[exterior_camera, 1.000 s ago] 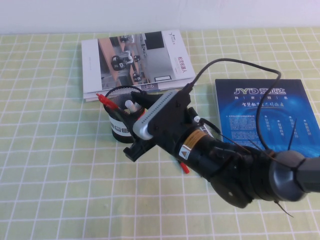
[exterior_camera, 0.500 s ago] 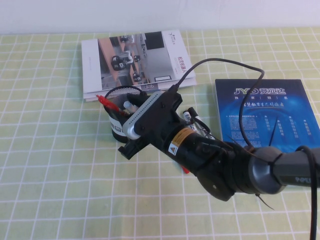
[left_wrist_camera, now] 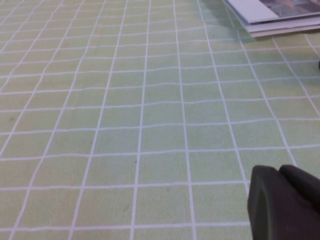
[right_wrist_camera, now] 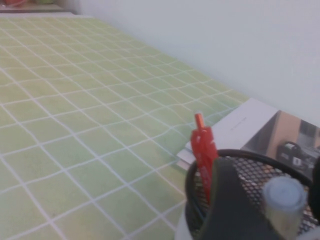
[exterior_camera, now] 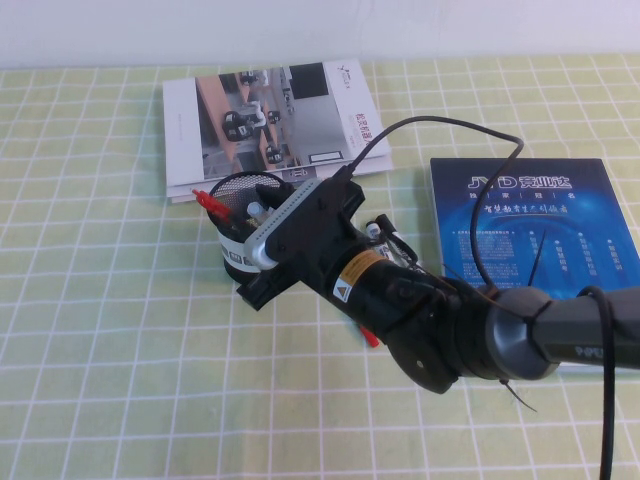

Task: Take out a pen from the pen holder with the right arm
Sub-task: 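Take a marker out of the pen holder and lay it on the table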

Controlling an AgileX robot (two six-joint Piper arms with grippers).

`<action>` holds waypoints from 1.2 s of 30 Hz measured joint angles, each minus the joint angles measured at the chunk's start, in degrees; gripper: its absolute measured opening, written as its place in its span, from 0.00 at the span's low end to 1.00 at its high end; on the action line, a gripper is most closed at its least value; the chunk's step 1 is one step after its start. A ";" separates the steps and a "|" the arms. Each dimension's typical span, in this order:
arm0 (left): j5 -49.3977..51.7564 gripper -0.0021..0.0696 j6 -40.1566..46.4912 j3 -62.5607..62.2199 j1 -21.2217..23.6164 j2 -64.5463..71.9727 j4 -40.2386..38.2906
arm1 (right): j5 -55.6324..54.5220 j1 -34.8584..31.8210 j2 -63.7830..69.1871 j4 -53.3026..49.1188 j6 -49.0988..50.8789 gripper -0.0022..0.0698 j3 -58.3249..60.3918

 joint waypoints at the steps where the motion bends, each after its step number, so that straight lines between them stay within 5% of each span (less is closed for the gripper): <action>1: 0.00 0.02 0.00 0.00 0.00 0.00 0.00 | 0.00 0.01 -0.01 0.24 -0.45 0.44 0.01; 20: 0.00 0.02 0.00 0.00 0.00 0.00 0.00 | 0.00 -0.11 -0.01 2.61 -2.46 0.18 0.01; 36: 0.00 0.02 0.00 0.00 0.00 0.00 0.00 | 1.06 -0.11 -1.73 3.24 -2.85 0.15 -0.01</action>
